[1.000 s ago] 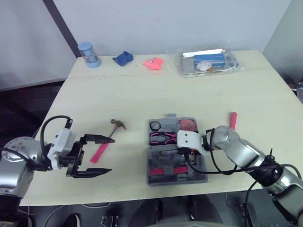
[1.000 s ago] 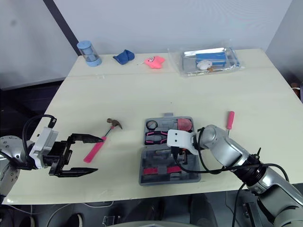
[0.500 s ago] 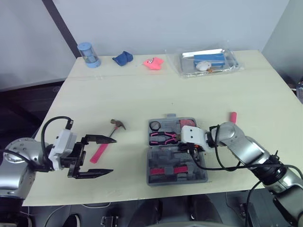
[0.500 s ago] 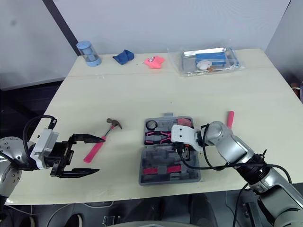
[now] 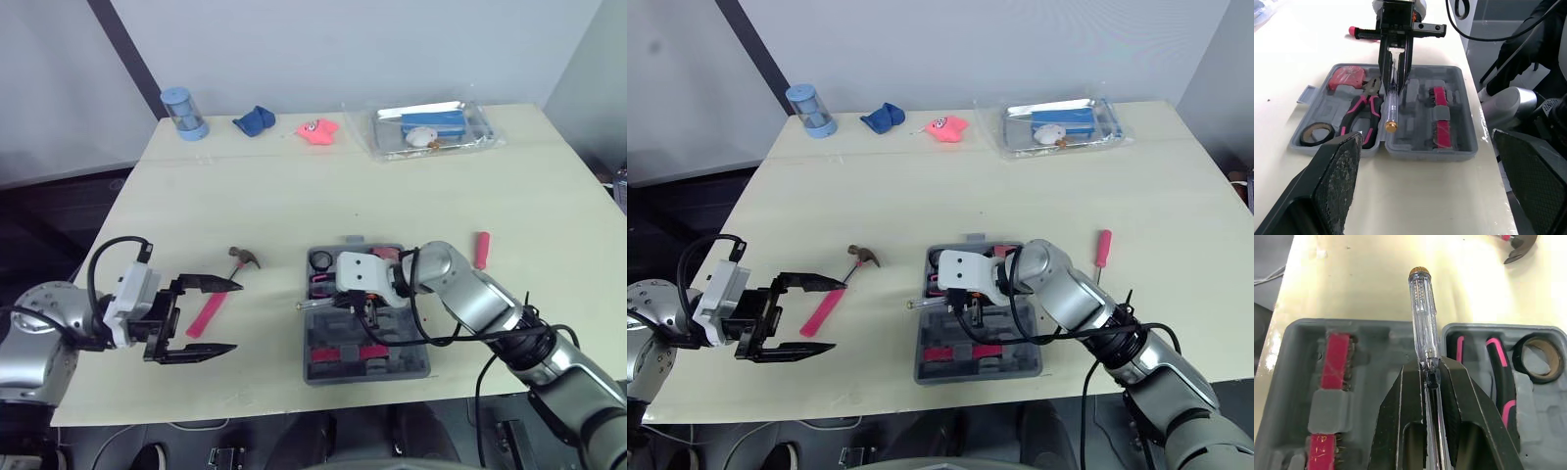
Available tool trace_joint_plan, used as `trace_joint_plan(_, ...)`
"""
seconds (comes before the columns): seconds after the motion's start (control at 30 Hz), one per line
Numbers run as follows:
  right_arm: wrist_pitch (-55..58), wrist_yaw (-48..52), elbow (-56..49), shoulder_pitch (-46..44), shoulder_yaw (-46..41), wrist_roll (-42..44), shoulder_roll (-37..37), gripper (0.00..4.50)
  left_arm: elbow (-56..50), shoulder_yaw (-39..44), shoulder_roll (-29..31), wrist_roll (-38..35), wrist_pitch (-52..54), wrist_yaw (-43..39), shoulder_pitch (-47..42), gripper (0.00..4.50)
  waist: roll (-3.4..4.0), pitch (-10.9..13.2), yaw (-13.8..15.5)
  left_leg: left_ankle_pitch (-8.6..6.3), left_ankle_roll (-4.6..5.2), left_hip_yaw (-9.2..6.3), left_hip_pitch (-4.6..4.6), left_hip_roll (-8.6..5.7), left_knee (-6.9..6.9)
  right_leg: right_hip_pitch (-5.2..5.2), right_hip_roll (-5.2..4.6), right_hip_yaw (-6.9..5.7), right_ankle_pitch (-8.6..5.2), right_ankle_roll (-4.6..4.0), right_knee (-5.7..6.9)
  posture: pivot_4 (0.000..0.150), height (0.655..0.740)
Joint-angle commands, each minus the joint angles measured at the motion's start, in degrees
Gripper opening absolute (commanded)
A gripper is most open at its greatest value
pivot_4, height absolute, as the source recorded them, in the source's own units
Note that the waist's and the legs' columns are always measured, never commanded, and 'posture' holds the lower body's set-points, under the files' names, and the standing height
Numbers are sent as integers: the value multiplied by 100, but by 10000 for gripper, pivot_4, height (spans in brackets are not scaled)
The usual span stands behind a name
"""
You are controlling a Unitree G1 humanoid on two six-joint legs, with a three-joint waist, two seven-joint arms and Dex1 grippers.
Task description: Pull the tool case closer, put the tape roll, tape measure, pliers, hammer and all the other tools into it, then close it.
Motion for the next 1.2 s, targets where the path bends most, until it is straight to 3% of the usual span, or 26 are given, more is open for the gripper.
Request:
trace_joint_plan(0.03,64,60,-87,-11,-8,-38,-120,290,23,27,14,-4,-77,-278,-54,45000,0,0,-2,0,0,0,0,0,0,0,0,0,0,0,0,1500,7400)
trace_joint_plan(0.23,39,199,-148,87,91,-67,-349,290,169,-97,54,-4,-145,-278,-136,45000,0,0,-4,0,0,0,0,0,0,0,-1,0,0,0,1,1500,7400)
trace_joint_plan(1.17,33,-283,422,201,523,-696,218,290,407,-268,215,-33,-441,-278,-161,45000,-1,-1,-23,3,-4,0,4,1,2,-1,2,2,0,-1,9,1500,7400)
trace_joint_plan(1.2,11,-278,432,204,513,-697,210,4684,408,-267,212,-32,-441,-278,-160,45000,-1,-1,-23,3,-5,0,4,2,2,-2,2,2,1,-1,10,1500,7400)
